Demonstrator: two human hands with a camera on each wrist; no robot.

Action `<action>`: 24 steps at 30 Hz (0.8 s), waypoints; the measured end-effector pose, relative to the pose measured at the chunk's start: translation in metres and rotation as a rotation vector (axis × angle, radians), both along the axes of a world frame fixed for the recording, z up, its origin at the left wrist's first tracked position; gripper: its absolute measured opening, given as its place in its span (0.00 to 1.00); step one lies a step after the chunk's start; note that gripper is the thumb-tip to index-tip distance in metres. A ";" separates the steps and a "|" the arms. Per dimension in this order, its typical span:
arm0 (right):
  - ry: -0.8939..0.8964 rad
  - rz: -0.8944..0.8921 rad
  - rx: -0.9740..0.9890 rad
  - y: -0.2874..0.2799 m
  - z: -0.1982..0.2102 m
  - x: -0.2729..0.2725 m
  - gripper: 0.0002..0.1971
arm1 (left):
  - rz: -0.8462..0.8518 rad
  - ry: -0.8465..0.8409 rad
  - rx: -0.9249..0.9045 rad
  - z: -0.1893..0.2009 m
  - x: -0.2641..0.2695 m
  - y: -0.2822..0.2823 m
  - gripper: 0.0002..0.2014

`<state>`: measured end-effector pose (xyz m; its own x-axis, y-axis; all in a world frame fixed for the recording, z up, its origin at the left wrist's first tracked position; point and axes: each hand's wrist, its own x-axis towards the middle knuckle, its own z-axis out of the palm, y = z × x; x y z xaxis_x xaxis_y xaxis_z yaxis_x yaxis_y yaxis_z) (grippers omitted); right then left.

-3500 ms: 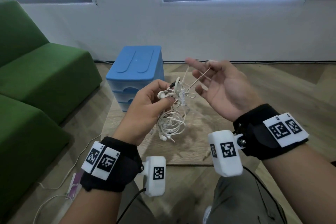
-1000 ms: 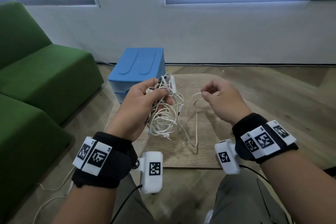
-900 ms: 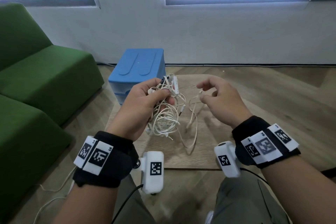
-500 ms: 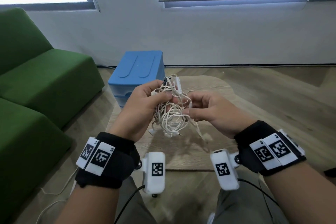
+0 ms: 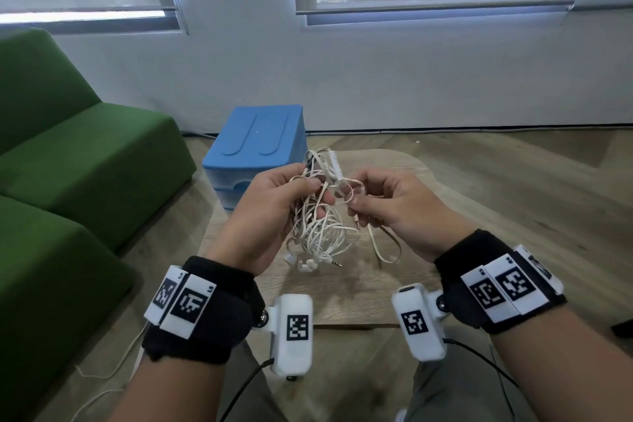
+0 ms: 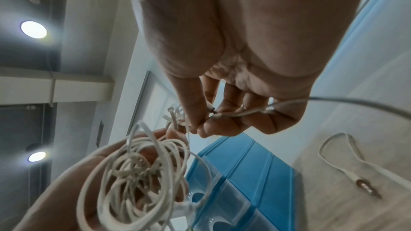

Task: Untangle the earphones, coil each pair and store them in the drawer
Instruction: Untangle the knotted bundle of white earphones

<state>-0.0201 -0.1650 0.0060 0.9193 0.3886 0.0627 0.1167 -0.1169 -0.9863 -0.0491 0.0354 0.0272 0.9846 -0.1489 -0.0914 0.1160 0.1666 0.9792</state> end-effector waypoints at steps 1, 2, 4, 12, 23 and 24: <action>0.006 0.003 0.014 0.001 0.001 -0.001 0.12 | -0.002 -0.006 0.013 0.000 0.001 0.000 0.07; 0.018 0.006 0.032 0.002 0.002 -0.001 0.12 | -0.003 -0.013 0.029 0.000 0.001 0.000 0.08; 0.040 0.001 0.065 0.004 0.003 -0.001 0.09 | -0.004 -0.025 0.056 0.000 0.001 0.000 0.08; 0.057 -0.034 0.105 0.006 0.004 0.001 0.21 | -0.007 -0.081 0.066 -0.003 0.002 -0.004 0.08; -0.439 -0.218 -0.084 0.011 0.041 -0.004 0.04 | 0.067 -0.173 0.295 -0.010 0.009 -0.009 0.07; -0.450 -0.233 -0.178 0.014 0.039 -0.003 0.05 | 0.067 -0.198 0.323 -0.010 0.008 -0.010 0.07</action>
